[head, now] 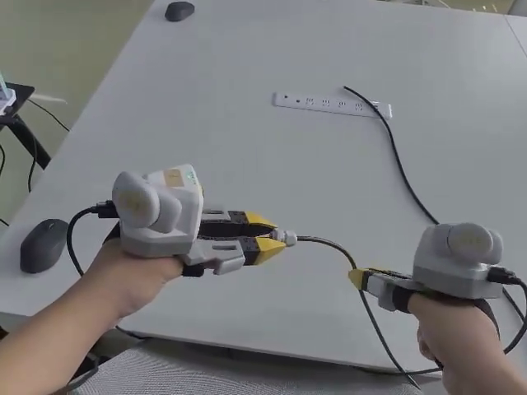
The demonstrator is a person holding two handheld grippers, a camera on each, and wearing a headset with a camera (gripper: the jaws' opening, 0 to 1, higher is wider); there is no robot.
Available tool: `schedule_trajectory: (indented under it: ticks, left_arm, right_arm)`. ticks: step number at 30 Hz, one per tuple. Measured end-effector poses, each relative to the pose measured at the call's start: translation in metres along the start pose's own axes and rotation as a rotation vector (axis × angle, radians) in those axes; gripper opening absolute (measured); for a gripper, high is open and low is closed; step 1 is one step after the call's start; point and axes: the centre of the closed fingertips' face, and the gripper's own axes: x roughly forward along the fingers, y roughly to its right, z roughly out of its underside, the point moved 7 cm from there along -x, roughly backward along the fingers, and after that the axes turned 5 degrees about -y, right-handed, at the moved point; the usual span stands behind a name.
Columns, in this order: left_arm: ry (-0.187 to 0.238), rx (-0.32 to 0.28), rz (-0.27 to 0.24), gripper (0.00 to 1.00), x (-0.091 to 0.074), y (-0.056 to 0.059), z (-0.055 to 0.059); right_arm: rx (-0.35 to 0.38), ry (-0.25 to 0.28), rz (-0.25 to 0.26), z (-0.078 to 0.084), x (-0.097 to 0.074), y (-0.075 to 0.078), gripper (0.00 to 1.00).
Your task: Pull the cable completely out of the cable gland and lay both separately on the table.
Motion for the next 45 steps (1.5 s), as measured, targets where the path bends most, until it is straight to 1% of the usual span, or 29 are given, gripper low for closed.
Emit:
schedule_trajectory:
  ticks: [1, 5, 7, 10, 17, 24, 27, 28, 32, 33, 34, 35, 36, 37, 39, 40, 42, 43, 45]
  left_arm:
    - [-0.001, 0.003, -0.001, 0.15, 0.0, 0.0, 0.0]
    - [-0.002, 0.006, 0.0, 0.15, 0.001, 0.0, -0.001]
    - [-0.001, 0.003, -0.001, 0.15, 0.001, -0.001, -0.001]
    - [-0.001, 0.0, -0.003, 0.15, 0.001, -0.002, 0.0]
    - [-0.002, -0.004, -0.007, 0.15, 0.002, -0.004, -0.001]
    - [-0.008, -0.009, -0.01, 0.15, 0.003, -0.005, -0.003]
    - [-0.006, -0.025, -0.009, 0.15, 0.003, -0.006, -0.003]
    - [-0.006, -0.022, -0.011, 0.15, 0.003, -0.007, -0.003]
    - [-0.011, -0.021, -0.013, 0.15, 0.004, -0.007, -0.003]
    - [-0.011, -0.022, -0.011, 0.15, 0.004, -0.007, -0.003]
    - [-0.013, -0.022, -0.01, 0.15, 0.005, -0.007, -0.003]
    - [-0.015, -0.022, -0.011, 0.15, 0.005, -0.007, -0.002]
    - [-0.015, -0.021, -0.011, 0.15, 0.005, -0.007, -0.002]
    - [-0.015, -0.022, -0.01, 0.15, 0.006, -0.007, -0.003]
    - [-0.016, -0.024, -0.012, 0.15, 0.006, -0.008, -0.002]
    - [-0.017, -0.025, -0.012, 0.15, 0.007, -0.008, -0.002]
    - [-0.017, -0.03, -0.01, 0.15, 0.007, -0.008, -0.003]
    - [-0.015, -0.026, -0.01, 0.15, 0.008, -0.007, -0.003]
    - [-0.017, -0.028, -0.008, 0.15, 0.008, -0.007, -0.003]
  right_arm:
    - [0.023, -0.01, -0.013, 0.001, 0.002, 0.001, 0.01]
    - [-0.008, -0.007, 0.001, 0.001, 0.003, 0.0, 0.01]
    - [-0.013, -0.004, 0.002, 0.003, 0.002, -0.002, 0.01]
    - [-0.009, -0.003, -0.003, 0.003, 0.002, -0.002, 0.01]
    - [-0.052, -0.004, 0.01, 0.002, 0.001, -0.002, 0.02]
    - [-0.147, 0.016, 0.039, -0.001, 0.001, -0.001, 0.02]
    - [-0.208, 0.009, 0.049, -0.002, 0.0, -0.002, 0.03]
    - [-0.218, 0.009, 0.051, -0.002, 0.0, -0.002, 0.03]
    - [-0.265, 0.015, 0.039, -0.006, -0.003, -0.007, 0.1]
    - [-0.298, 0.027, 0.031, -0.008, -0.005, -0.01, 0.12]
    - [-0.334, 0.025, 0.025, -0.009, -0.007, -0.013, 0.13]
    - [-0.42, 0.019, 0.054, -0.012, -0.011, -0.018, 0.15]
    - [-0.522, 0.021, 0.074, -0.015, -0.013, -0.021, 0.16]
    - [-0.619, 0.027, 0.074, -0.017, -0.014, -0.028, 0.17]
    - [-0.713, 0.054, 0.052, -0.018, -0.016, -0.042, 0.21]
    - [-0.738, 0.069, 0.039, -0.02, -0.017, -0.047, 0.21]
    - [-0.881, 0.085, 0.057, -0.024, -0.019, -0.061, 0.21]
    - [-0.981, 0.091, 0.077, -0.025, -0.019, -0.068, 0.2]
    - [-1.059, 0.113, 0.074, -0.026, -0.018, -0.079, 0.19]
